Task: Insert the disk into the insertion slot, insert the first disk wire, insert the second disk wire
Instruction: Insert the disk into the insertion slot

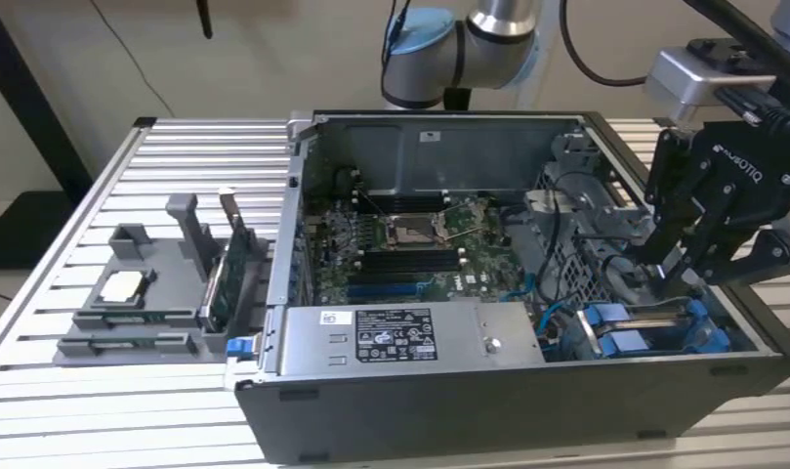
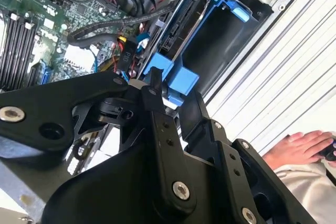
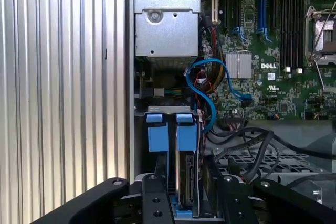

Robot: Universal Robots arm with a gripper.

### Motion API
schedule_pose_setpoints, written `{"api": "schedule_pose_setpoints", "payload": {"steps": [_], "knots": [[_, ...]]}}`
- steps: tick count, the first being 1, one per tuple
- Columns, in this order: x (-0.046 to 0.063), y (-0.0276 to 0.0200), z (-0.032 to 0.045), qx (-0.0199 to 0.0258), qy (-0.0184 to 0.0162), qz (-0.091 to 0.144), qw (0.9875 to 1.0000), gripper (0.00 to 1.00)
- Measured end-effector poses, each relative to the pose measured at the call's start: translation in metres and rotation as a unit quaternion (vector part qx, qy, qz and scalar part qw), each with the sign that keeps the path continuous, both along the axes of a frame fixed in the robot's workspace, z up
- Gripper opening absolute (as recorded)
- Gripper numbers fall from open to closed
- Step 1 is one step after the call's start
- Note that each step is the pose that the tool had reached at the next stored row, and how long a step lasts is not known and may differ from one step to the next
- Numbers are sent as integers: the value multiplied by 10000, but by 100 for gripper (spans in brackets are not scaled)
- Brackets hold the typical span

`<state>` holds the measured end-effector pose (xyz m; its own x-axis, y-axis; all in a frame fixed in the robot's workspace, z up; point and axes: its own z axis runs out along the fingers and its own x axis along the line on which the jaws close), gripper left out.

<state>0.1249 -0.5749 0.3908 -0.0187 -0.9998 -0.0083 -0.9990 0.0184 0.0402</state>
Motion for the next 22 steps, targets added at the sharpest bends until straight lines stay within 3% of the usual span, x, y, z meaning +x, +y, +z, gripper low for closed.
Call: {"api": "schedule_pose_setpoints", "payload": {"steps": [7, 13, 22], "knots": [[0, 3, 5, -2, 0, 0, 10000, 41], [1, 40, 8, -2, 0, 0, 10000, 41], [1, 181, 32, -15, -1, 1, 10000, 41]]}}
